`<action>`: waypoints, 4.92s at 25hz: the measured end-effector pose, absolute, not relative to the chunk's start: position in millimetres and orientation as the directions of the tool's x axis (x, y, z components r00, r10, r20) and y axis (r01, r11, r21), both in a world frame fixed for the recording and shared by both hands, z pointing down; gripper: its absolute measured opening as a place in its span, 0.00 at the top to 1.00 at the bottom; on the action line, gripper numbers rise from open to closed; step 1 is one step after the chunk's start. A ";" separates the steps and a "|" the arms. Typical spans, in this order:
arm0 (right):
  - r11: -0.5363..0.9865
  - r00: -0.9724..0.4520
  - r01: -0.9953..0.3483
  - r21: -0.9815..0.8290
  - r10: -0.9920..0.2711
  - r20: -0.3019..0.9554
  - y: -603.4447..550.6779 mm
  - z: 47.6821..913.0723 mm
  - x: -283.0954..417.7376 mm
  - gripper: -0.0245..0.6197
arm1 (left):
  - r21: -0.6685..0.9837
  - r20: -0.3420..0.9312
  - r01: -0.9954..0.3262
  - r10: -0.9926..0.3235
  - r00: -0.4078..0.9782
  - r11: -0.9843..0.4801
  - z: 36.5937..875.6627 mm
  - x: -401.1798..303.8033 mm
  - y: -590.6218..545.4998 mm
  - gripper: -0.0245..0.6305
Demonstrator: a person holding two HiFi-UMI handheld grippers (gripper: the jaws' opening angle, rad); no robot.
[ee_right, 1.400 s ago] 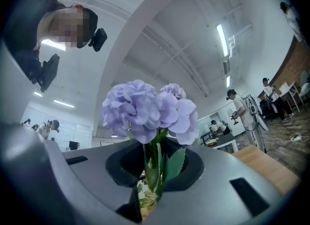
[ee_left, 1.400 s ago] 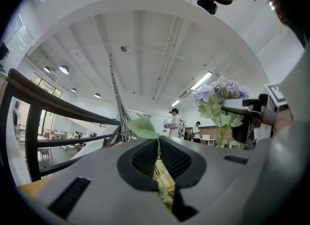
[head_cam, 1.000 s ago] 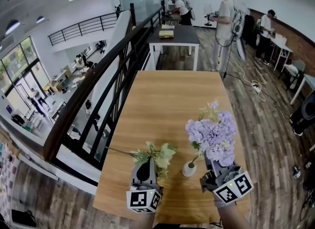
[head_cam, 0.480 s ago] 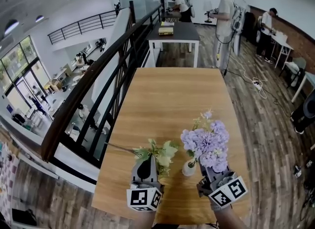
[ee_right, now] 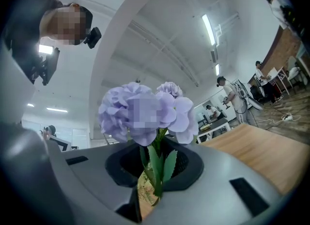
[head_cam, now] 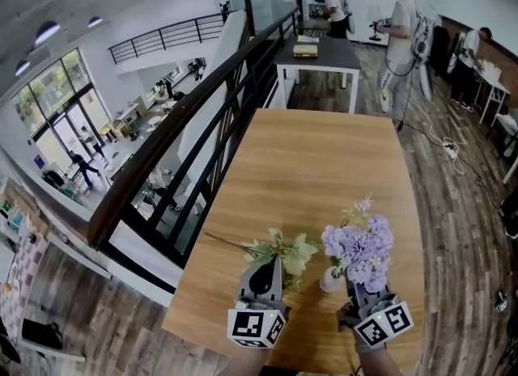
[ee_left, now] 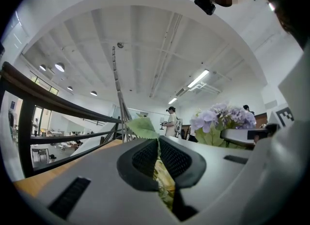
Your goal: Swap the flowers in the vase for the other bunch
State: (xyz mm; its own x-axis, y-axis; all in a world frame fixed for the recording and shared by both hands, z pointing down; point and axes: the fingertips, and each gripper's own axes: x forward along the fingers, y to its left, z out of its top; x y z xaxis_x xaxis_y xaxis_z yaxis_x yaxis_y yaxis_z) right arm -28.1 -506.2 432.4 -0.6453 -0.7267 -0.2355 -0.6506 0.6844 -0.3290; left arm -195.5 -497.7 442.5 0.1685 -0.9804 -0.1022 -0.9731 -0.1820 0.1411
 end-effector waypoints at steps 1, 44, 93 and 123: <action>0.684 -0.647 -0.650 -0.332 -0.727 -0.232 -507.5 435.0 -29.0 0.85 | 0.140 -0.102 -0.974 -0.981 0.166 -0.180 442.4 -196.7 -498.0 0.94; 0.748 -0.742 -0.614 -0.253 -0.656 -0.140 -481.3 452.8 -41.2 0.71 | 0.145 -0.135 -0.979 -0.984 0.121 -0.140 428.4 -196.2 -489.2 0.94; 0.751 -0.755 -0.656 -0.081 -0.648 0.100 -437.7 482.8 -53.5 0.58 | 0.194 -0.155 -0.974 -0.984 0.086 -0.116 421.7 -209.4 -452.2 0.94; 0.726 -0.748 -0.663 -0.182 -0.650 0.132 -398.1 497.7 -49.5 0.59 | 0.184 -0.151 -0.976 -0.985 0.089 -0.116 424.1 -218.6 -414.7 0.94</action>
